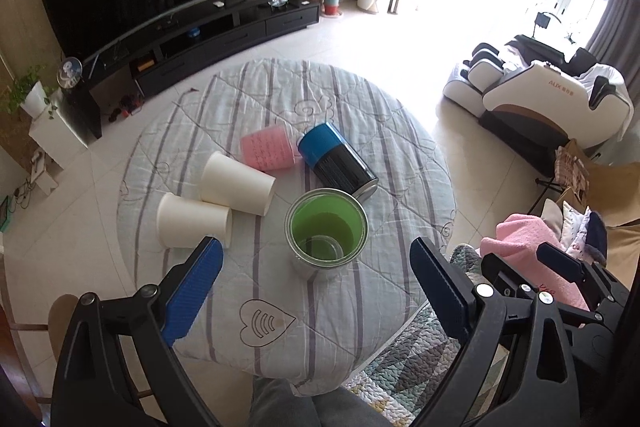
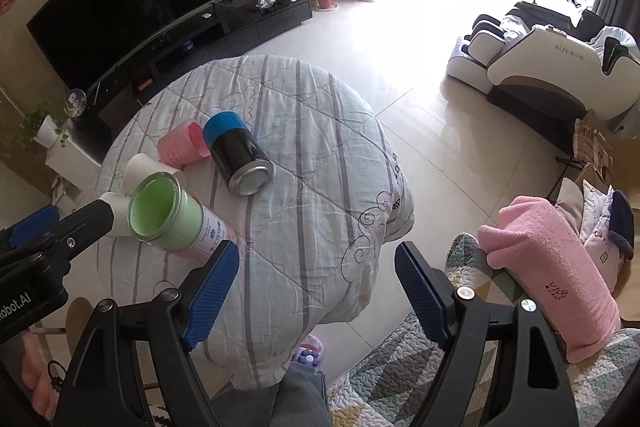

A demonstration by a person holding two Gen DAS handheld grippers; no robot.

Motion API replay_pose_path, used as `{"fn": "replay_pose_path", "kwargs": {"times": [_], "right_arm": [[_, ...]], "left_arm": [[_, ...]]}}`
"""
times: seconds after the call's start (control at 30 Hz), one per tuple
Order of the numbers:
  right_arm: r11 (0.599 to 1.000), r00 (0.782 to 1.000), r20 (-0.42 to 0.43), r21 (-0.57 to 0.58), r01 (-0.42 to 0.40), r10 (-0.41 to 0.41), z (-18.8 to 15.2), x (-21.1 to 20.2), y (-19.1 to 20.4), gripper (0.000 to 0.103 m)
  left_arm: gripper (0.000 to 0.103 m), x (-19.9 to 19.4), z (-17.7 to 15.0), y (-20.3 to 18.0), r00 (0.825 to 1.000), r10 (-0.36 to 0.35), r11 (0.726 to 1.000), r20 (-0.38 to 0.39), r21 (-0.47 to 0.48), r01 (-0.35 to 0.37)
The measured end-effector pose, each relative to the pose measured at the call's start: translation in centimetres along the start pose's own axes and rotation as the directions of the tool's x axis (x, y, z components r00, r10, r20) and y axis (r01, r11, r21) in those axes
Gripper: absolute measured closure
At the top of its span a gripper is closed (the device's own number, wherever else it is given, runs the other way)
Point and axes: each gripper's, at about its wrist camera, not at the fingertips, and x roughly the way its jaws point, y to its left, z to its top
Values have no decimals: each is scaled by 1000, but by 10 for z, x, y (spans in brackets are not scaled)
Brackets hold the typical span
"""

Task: Flip cup upright

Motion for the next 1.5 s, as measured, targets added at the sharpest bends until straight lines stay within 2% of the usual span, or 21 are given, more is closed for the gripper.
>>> {"fn": "replay_pose_path", "kwargs": {"times": [0.27, 0.57, 0.77, 0.93, 1.17, 1.5], "right_arm": [[1000, 997, 76, -21, -9, 11, -2, -35, 16, 21], [999, 991, 129, -53, -13, 19, -19, -60, 31, 21], [997, 980, 199, -72, -6, 20, -34, -84, 37, 21], [997, 963, 270, -77, 5, 16, -46, -106, 40, 21], [998, 919, 393, -46, 36, -15, -55, -134, 39, 21], [998, 874, 486, -54, 42, -10, -61, -153, 51, 18]], "left_arm": [[7, -41, -4, 12, 997, 18, 1000, 77, 6, -19], [7, -73, -22, 24, 989, 29, 999, 143, 10, -30], [7, -100, -38, 29, 975, 20, 999, 223, 24, -26], [7, -121, -50, 31, 953, -2, 999, 303, 34, -9], [7, -140, -59, 34, 921, -17, 998, 390, 61, -7], [3, -160, -71, 40, 870, -31, 996, 492, 90, -15]]}}
